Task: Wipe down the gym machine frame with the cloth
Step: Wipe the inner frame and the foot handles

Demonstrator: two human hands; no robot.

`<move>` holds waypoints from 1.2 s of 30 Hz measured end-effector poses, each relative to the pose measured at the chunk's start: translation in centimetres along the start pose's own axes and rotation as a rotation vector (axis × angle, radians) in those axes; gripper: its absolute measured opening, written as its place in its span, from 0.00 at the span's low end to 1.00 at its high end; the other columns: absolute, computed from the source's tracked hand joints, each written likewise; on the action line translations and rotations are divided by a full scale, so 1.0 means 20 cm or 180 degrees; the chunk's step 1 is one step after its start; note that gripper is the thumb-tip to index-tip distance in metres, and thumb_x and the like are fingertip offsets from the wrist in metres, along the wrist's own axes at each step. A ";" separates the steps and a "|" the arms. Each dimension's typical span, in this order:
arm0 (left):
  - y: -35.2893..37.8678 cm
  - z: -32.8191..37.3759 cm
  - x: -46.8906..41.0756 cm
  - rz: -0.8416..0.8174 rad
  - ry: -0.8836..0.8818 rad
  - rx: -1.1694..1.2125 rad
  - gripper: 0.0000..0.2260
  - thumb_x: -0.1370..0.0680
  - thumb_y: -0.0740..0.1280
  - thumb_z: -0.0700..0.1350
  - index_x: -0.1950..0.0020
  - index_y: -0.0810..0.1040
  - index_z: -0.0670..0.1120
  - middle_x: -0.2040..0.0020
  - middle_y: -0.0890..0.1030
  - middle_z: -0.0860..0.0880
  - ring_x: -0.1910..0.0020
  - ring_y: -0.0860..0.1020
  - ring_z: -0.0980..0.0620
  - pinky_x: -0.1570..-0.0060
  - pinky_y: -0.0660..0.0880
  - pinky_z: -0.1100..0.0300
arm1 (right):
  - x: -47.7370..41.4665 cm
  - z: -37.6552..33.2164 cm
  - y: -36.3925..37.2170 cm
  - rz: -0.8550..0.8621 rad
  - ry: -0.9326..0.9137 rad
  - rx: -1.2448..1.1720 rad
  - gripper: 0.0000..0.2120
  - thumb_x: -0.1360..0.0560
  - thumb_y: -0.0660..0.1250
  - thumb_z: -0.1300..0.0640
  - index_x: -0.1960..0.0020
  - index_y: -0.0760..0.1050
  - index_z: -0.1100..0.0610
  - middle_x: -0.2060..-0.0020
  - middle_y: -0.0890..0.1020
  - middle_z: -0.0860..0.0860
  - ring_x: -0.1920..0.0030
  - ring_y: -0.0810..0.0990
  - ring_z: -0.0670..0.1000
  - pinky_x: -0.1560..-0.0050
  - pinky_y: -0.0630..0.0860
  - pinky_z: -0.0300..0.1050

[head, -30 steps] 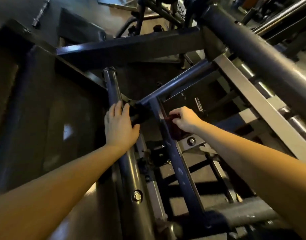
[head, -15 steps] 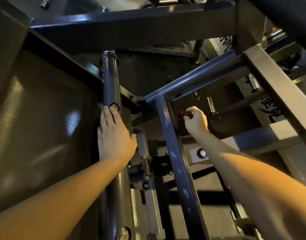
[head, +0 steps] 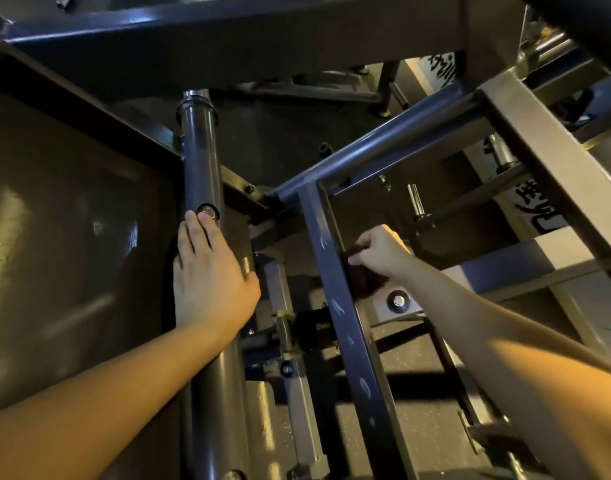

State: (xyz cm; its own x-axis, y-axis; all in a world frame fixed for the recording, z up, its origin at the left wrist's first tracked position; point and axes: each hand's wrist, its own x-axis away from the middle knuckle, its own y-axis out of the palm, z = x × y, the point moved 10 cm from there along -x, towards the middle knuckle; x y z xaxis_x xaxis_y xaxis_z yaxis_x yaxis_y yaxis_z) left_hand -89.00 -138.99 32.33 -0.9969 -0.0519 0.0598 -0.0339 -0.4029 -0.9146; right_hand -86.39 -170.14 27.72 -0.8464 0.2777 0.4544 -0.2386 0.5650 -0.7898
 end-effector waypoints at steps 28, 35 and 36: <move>0.03 -0.01 -0.02 -0.0037 0.0007 -0.0010 0.49 0.23 0.71 0.55 0.18 0.36 0.46 0.17 0.40 0.44 0.17 0.44 0.44 0.22 0.54 0.47 | -0.38 -0.37 -0.14 0.0771 -0.0680 0.0041 0.09 0.25 0.73 0.60 0.49 0.78 0.48 0.52 0.79 0.47 0.50 0.79 0.48 0.55 0.74 0.45; 0.01 0.02 0.00 -0.0098 -0.0007 -0.0027 0.49 0.22 0.70 0.55 0.18 0.36 0.43 0.17 0.40 0.42 0.17 0.44 0.42 0.22 0.57 0.45 | -0.02 -0.15 0.02 -0.1291 -0.0597 0.0917 0.04 0.28 0.77 0.60 0.54 0.83 0.54 0.56 0.84 0.51 0.53 0.83 0.50 0.56 0.78 0.47; 0.00 0.02 0.00 -0.0090 -0.0012 -0.0034 0.49 0.22 0.70 0.55 0.18 0.36 0.43 0.17 0.40 0.42 0.17 0.44 0.42 0.22 0.57 0.45 | -0.06 -0.17 0.00 -0.1013 -0.0624 0.0857 0.05 0.28 0.77 0.61 0.54 0.83 0.54 0.57 0.84 0.51 0.53 0.83 0.51 0.56 0.79 0.47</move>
State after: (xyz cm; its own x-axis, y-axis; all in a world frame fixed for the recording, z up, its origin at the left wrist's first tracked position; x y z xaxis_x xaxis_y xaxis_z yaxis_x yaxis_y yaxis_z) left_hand -89.07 -139.34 32.43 -0.9952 -0.0442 0.0872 -0.0628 -0.3946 -0.9167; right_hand -83.67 -167.86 28.64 -0.7789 -0.0440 0.6256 -0.5945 0.3692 -0.7143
